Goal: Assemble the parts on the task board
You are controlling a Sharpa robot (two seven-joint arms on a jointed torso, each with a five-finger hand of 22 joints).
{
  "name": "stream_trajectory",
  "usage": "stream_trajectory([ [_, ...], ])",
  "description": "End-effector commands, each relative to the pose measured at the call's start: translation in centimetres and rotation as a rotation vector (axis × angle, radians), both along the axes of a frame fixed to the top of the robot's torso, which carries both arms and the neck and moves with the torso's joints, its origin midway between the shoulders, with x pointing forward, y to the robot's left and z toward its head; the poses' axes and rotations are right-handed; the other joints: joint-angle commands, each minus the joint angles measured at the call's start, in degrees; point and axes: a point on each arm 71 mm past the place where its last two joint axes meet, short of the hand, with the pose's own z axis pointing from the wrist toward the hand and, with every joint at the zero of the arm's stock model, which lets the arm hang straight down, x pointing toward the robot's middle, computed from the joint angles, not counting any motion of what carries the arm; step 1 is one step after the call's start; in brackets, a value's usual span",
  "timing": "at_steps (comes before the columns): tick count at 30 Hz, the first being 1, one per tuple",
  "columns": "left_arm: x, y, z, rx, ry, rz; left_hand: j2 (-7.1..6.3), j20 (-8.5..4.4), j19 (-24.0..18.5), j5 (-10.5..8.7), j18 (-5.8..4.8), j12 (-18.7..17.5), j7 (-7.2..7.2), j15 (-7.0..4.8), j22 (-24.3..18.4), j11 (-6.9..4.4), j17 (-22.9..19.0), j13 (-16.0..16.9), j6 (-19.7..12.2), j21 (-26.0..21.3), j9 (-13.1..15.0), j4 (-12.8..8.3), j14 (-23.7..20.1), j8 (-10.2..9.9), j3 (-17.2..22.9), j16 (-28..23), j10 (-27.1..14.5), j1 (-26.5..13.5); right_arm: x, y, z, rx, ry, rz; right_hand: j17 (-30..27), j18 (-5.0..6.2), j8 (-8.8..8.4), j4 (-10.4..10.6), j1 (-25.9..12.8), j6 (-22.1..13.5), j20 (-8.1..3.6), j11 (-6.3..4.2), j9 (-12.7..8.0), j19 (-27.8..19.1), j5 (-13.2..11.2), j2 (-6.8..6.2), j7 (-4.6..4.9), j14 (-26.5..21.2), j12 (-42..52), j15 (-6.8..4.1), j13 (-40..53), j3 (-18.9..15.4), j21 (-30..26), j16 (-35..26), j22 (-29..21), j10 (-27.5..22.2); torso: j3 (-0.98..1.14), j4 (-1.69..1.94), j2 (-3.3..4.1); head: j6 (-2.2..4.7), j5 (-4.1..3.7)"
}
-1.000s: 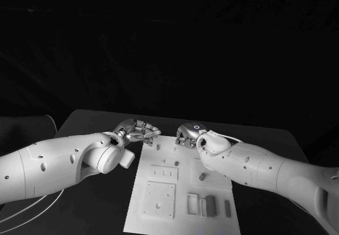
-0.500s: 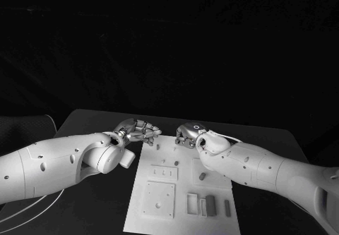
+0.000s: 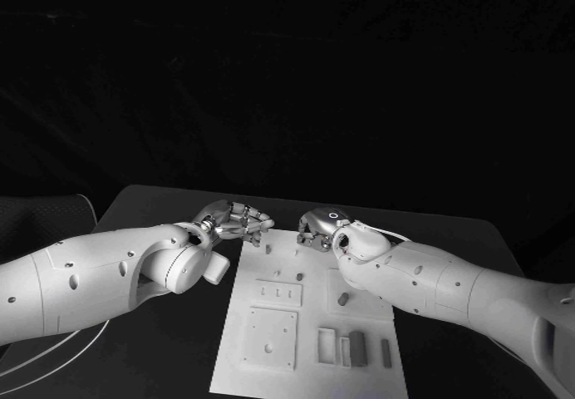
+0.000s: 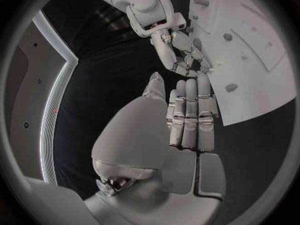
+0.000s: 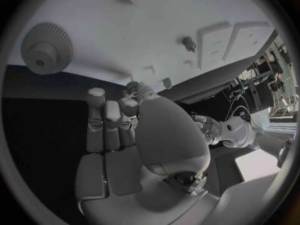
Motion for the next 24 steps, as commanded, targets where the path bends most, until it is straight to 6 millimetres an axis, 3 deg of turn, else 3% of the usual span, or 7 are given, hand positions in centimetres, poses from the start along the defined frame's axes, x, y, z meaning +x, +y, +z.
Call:
stream_trajectory([
  [1, 0.02, -0.15, 0.21, -0.008, -0.011, -0.003, -0.02, -0.40, -0.1, 0.00, 0.98, 0.3, 0.30, -0.11, 0.1, 0.06, 0.1, 0.1, -0.2, -0.1, 0.1, 0.0, -0.3, -0.4, 0.2, 0.1, -0.4, 0.7, -0.03, 0.06, -0.04, 0.003, 0.005, 0.005, 0.0, 4.80, -0.49, -0.1, -0.2, -0.9, -0.12, 0.53, -0.2, -0.1, -0.1, -0.54, 0.31, 1.2, 0.4, -0.62, 0.0, 0.5, -0.1, 0.0, 1.0, 0.0, -0.02, 0.00, -0.02, -0.02, 0.00],
  [24, 0.09, -0.10, 0.14, -0.004, -0.002, -0.003, -0.20, -0.36, -0.2, -0.01, 0.96, 0.2, 0.55, -0.07, 0.2, 0.24, 0.1, 0.1, -0.7, -0.2, 0.1, 0.0, -0.3, -0.8, 0.1, 0.1, -0.9, 0.6, -0.08, 0.08, -0.19, 0.000, 0.017, 0.007, 0.2, 4.80, -0.90, -0.2, -0.7, -1.2, -0.03, 0.99, -0.4, -0.2, -0.3, -0.56, 0.75, 1.4, 0.6, -0.08, -0.1, 1.0, 0.0, 0.2, 1.0, 0.0, -0.05, -0.03, 0.01, -0.14, -0.14],
])
